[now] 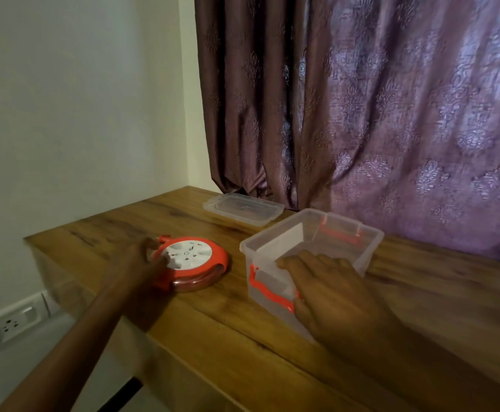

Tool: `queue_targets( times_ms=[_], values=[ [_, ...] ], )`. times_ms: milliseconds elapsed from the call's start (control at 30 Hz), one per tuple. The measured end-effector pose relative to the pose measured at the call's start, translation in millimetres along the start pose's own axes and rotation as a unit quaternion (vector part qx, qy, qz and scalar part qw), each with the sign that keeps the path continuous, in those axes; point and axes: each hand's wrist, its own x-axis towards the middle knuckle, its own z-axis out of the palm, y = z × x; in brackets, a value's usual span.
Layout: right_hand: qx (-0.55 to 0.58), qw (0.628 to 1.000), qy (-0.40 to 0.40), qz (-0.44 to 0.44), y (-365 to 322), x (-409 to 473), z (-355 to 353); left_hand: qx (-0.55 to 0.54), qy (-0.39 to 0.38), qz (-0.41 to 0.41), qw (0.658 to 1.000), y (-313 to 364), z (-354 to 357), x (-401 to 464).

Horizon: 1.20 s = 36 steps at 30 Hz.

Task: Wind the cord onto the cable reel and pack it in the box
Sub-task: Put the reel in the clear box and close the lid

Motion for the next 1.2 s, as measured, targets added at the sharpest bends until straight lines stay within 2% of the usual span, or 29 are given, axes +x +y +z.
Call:
queue_targets(
  times_ms=[233,467,533,633,700,733,800,867,1000,1100,1200],
  values=[
    [0.077,0.995,0.061,-0.032,-0.3,-19.1,-5.7,-0.021,-0.053,-0.042,0.997,-3.8,-1.4,3.5],
    [0.141,0.99,0.022,-0.02,5.4,-15.1,-18.5,-0.016,-0.08,-0.054,0.995,-8.2,-3.0,17.3],
    [0.184,0.982,0.04,-0.006,-7.2,-3.6,-29.7,-0.016,-0.084,-0.054,0.995,-7.2,-1.9,21.1],
    [0.341,0.937,0.069,0.019,-46.2,25.2,-33.8,-0.016,-0.091,-0.056,0.994,-4.6,0.9,26.0],
    [0.462,0.885,0.024,0.053,-79.5,47.9,-20.5,-0.03,-0.09,-0.065,0.993,-3.3,2.5,28.4],
    [0.483,0.873,0.011,0.073,-95.1,60.4,-9.5,-0.033,-0.082,-0.075,0.993,-3.3,3.2,28.8],
    [0.465,0.875,-0.013,0.13,-118.6,86.8,15.2,-0.028,-0.065,-0.097,0.993,-3.7,4.3,27.5],
    [0.437,0.87,-0.047,0.223,-126.3,111.2,37.7,-0.028,-0.079,-0.103,0.991,-6.0,6.1,26.1],
    [0.478,0.787,-0.064,0.385,-115.1,141.4,64.4,-0.038,-0.115,-0.104,0.987,-4.5,6.0,25.5],
    [0.523,0.742,-0.029,0.419,-110.1,148.3,71.7,-0.059,-0.123,-0.121,0.983,-3.0,5.2,24.8],
    [0.563,0.712,-0.009,0.419,-109.0,147.7,72.2,-0.177,-0.108,-0.15,0.967,-10.1,2.2,23.7]
  ],
)
